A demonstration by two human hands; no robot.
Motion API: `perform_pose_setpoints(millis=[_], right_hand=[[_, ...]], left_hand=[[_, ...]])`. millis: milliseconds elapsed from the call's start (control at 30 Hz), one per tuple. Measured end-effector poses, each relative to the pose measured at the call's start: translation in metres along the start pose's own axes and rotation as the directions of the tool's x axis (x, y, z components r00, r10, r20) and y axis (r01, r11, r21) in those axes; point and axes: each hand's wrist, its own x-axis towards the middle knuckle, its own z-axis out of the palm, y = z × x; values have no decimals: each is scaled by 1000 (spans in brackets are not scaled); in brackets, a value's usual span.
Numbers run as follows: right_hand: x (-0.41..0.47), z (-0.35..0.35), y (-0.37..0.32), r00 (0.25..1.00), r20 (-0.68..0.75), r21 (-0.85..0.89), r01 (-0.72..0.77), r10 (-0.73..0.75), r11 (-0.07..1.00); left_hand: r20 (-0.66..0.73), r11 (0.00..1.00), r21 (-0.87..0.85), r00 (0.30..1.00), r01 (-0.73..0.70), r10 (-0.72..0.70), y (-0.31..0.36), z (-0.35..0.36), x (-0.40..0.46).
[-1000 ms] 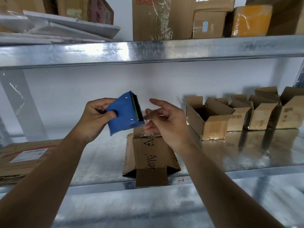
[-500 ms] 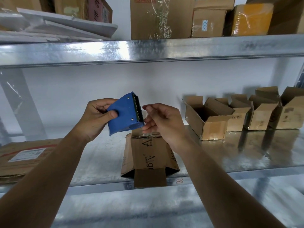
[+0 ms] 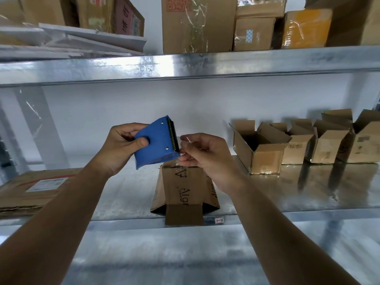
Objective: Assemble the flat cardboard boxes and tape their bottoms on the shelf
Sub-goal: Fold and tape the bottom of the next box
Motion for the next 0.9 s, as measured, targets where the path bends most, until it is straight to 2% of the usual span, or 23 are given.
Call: perform_pose_setpoints(millis=[67, 233, 467, 800, 900], right_hand=[[-4, -3, 0, 999, -46, -41, -13, 11, 999], [-11, -6, -4, 991, -125, -279, 8, -45, 960], [-8, 11, 10, 920, -270, -614, 63, -285, 787], [-4, 27, 16, 844, -442, -684, -98, -304, 723], [-5, 22, 16, 820, -509, -631, -150, -261, 761]], left_hand=[[0, 999, 42, 1000, 12, -12, 4, 5, -7], [-5, 985, 171, 1000, 4, -3, 24, 21, -23], [81, 930, 366, 997, -28, -2, 44, 17, -16], [170, 919, 391, 985, -50, -19, 35, -19, -1], [174, 913, 404, 984, -49, -24, 32, -34, -2]])
